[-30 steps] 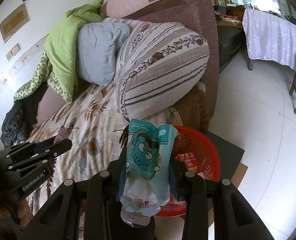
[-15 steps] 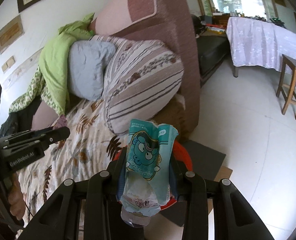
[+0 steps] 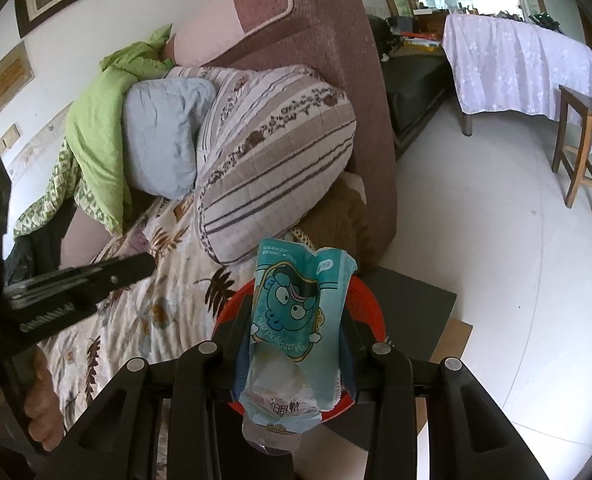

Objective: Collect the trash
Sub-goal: 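Lower both grippers into the red basket and open them to drop the items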

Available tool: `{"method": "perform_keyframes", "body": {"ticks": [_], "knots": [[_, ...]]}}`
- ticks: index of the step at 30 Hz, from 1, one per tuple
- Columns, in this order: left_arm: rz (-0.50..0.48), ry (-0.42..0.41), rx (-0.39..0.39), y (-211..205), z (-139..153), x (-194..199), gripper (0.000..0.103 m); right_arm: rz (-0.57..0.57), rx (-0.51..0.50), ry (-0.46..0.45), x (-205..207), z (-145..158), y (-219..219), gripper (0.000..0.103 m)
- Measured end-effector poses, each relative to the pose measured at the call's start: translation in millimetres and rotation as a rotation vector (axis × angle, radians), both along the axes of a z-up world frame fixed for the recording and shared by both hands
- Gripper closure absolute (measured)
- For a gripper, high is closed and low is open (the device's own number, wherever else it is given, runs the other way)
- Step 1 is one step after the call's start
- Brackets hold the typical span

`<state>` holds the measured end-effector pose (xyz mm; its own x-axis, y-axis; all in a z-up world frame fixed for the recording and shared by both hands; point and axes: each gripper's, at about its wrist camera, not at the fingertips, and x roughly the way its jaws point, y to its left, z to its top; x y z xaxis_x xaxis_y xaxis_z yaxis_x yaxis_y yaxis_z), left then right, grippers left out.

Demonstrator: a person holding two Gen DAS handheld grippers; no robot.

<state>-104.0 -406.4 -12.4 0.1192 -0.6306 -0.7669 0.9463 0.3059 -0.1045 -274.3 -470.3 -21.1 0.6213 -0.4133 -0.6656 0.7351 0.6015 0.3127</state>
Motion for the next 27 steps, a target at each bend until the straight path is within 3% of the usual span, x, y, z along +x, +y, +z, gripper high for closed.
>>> {"method": "perform_keyframes", "body": {"ticks": [10, 27], "knots": [[0.022, 0.011, 0.069, -15, -38, 9, 0.08, 0.018, 0.054, 0.013, 21, -26, -14, 0.064], [0.022, 0.069, 0.102, -33, -63, 20, 0.079, 0.017, 0.129, 0.005, 36, -51, -32, 0.061]]}}
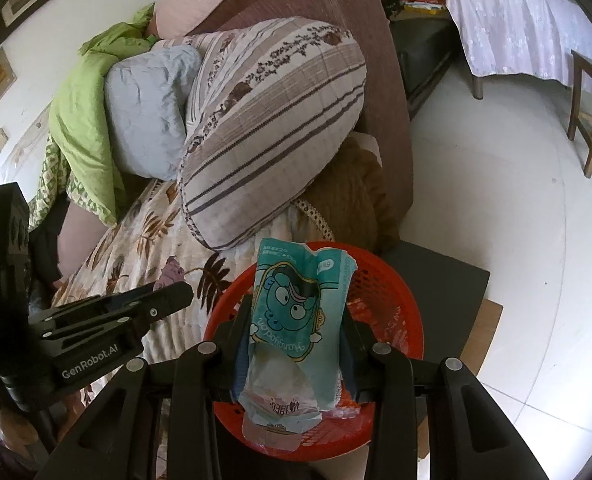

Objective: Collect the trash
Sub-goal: 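Lower both grippers into the red basket and open them to drop the items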

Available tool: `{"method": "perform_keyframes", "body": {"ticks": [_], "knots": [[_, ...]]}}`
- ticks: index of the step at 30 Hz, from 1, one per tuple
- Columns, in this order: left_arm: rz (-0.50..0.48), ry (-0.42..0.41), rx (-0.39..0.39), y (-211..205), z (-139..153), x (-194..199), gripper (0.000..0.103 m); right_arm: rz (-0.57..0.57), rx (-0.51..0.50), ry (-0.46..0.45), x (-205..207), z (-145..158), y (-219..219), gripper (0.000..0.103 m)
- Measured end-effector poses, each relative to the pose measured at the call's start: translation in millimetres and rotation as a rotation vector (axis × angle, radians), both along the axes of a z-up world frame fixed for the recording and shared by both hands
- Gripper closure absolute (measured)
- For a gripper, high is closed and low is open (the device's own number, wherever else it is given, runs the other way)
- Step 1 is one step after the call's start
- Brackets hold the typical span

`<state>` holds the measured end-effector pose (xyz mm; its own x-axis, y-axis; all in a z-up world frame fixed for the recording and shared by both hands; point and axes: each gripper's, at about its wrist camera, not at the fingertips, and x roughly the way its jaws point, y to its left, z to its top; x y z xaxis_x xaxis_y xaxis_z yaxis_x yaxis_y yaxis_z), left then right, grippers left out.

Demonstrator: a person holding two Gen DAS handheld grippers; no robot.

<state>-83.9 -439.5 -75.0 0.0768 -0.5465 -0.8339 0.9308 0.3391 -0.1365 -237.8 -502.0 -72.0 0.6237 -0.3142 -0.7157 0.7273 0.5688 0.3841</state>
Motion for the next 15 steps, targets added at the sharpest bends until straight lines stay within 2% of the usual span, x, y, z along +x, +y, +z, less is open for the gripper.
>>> {"method": "perform_keyframes", "body": {"ticks": [1, 2, 3, 4, 5, 10, 15], "knots": [[0.0, 0.001, -0.006, 0, -1, 1, 0.077, -0.001, 0.004, -0.002, 0, -1, -1, 0.06], [0.001, 0.0, -0.008, 0, -1, 2, 0.069, -0.002, 0.01, -0.007, 0, -2, -3, 0.057], [0.002, 0.0, -0.01, 0, -1, 2, 0.063, -0.007, 0.017, -0.013, 0, -3, -4, 0.05], [0.003, 0.003, -0.017, 1, -1, 3, 0.05, -0.012, 0.023, -0.016, 0, -3, -5, 0.048], [0.008, 0.005, -0.025, 3, 0, 3, 0.043, -0.02, 0.027, -0.02, -1, -3, -6, 0.045], [0.026, 0.007, -0.035, 8, 5, 8, 0.043, -0.034, 0.015, -0.014, -2, 1, -7, 0.045], [0.061, -0.036, -0.042, 21, 16, 9, 0.04, -0.035, -0.014, -0.01, -2, 11, -3, 0.045]]}}
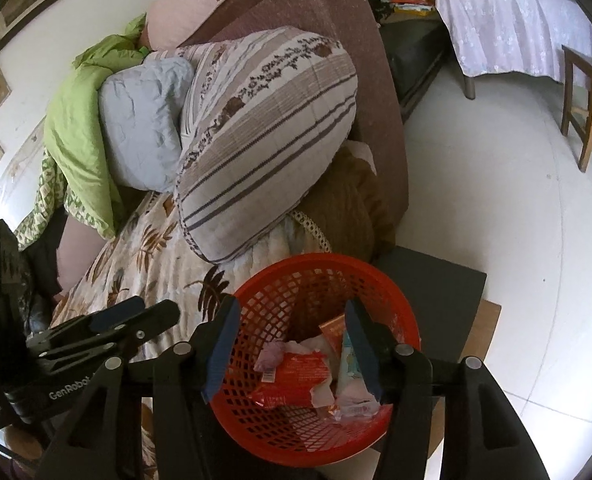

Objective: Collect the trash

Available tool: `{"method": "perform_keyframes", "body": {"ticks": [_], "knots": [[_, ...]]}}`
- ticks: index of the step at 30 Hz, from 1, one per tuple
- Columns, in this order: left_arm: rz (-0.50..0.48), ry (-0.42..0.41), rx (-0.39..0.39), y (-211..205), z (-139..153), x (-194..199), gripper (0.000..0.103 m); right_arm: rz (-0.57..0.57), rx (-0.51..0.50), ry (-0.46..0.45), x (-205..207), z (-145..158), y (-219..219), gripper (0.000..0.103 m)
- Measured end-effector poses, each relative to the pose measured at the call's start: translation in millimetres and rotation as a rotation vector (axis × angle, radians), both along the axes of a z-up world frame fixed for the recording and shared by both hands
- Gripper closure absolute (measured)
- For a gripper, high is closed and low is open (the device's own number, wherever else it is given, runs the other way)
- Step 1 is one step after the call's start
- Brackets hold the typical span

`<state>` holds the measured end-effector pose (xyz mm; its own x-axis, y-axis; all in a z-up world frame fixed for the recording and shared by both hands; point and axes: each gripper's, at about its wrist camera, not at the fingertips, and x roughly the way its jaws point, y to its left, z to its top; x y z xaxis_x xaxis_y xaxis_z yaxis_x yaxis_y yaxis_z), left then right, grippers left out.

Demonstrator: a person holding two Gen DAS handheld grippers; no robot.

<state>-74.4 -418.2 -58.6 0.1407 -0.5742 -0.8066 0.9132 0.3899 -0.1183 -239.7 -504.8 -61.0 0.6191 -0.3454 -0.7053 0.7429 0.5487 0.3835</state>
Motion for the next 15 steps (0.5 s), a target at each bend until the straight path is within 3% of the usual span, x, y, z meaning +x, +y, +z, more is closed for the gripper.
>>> {"method": "perform_keyframes", "body": {"ticks": [7, 15], "knots": [[0.051, -0.13, -0.075, 36, 32, -7, 0.023, 0.004, -0.036, 0.011, -1, 12, 17, 0.044], [0.093, -0.247, -0.161, 76, 68, -24, 0.017, 0.031, -0.135, 0.022, -3, 41, 47, 0.038]]}}
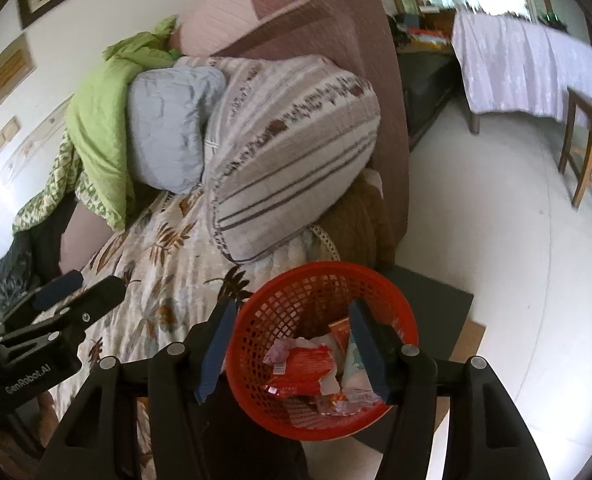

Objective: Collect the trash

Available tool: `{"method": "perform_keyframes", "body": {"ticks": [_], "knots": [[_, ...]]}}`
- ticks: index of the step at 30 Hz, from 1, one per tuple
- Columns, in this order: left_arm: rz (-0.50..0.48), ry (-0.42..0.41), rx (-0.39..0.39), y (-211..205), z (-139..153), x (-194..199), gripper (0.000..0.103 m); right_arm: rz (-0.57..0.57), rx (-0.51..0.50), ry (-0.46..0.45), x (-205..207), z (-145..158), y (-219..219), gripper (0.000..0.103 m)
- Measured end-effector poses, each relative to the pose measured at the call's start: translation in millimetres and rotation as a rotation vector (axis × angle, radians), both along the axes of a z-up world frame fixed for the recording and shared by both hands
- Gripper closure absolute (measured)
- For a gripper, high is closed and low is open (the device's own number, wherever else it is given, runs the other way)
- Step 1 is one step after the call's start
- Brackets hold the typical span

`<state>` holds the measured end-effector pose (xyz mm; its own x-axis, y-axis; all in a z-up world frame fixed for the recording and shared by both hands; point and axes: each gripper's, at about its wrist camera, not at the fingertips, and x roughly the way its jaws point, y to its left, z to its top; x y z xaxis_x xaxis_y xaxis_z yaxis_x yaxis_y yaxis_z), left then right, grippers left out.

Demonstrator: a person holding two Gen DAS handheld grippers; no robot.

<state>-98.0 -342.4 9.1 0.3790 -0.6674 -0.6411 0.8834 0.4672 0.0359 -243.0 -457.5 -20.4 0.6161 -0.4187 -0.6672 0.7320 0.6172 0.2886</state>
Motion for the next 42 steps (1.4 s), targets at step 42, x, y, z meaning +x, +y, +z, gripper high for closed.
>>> {"method": "perform_keyframes", "body": {"ticks": [42], "knots": [[0.22, -0.091, -0.111, 71, 21, -5, 0.0, -0.033, -0.164, 0.11, -15, 18, 46, 0.028]]}}
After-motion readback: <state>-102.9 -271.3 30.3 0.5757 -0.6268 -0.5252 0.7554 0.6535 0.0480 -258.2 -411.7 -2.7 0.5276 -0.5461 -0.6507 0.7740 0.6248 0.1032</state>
